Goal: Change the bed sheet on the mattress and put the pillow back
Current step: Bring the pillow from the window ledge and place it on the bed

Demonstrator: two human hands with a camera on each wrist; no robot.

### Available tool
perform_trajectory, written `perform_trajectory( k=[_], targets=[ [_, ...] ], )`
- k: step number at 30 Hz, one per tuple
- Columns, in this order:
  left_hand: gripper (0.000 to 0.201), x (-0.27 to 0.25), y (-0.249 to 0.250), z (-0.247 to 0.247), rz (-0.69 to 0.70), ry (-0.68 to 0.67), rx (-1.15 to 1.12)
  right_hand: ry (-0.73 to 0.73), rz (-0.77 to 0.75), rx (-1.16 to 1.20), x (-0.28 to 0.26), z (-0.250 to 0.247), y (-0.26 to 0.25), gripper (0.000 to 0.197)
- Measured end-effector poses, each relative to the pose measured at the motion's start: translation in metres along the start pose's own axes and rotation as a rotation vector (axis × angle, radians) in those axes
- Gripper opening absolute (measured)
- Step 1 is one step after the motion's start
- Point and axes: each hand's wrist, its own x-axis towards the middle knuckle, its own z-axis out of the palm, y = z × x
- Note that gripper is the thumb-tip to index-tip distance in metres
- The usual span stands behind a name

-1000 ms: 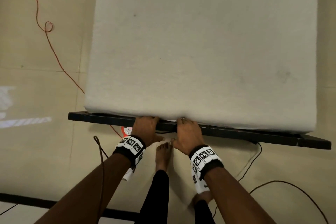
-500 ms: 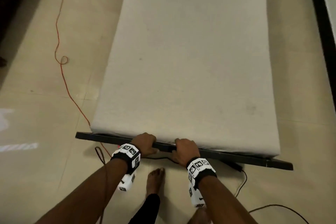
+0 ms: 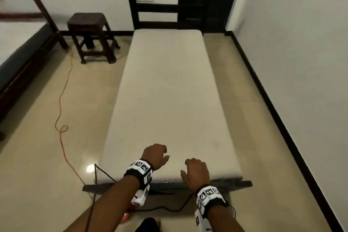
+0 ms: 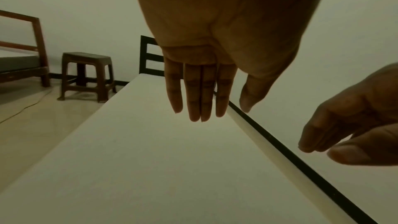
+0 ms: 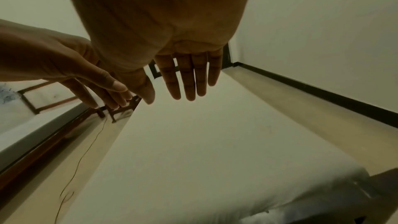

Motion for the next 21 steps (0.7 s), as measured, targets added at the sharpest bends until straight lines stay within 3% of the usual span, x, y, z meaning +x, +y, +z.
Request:
perform_trajectory(
  k=[4, 10, 15, 21],
  targets=[
    [0.038, -0.002, 0.041, -0.061, 0.120, 0.036, 0.059, 0.095, 0.109, 0.066, -0.032, -0.070, 0.009, 0.035],
    [0.040, 0.011, 0.118, -0.118, 0.325, 0.056, 0.152, 0.269, 0.387, 0.162, -0.081, -0.126, 0.036, 0.042],
    [0.044, -0.001, 0.201, -0.124, 0.585, 0.049, 0.160, 0.345, 0.674, 0.257, -0.145, -0.136, 0.054, 0.043],
    [0.045, -0.043, 0.312, -0.105, 0.923, 0.024, 0.216, 0.524, 1.040, 0.312, -0.269, -0.129, 0.064, 0.038]
  ],
)
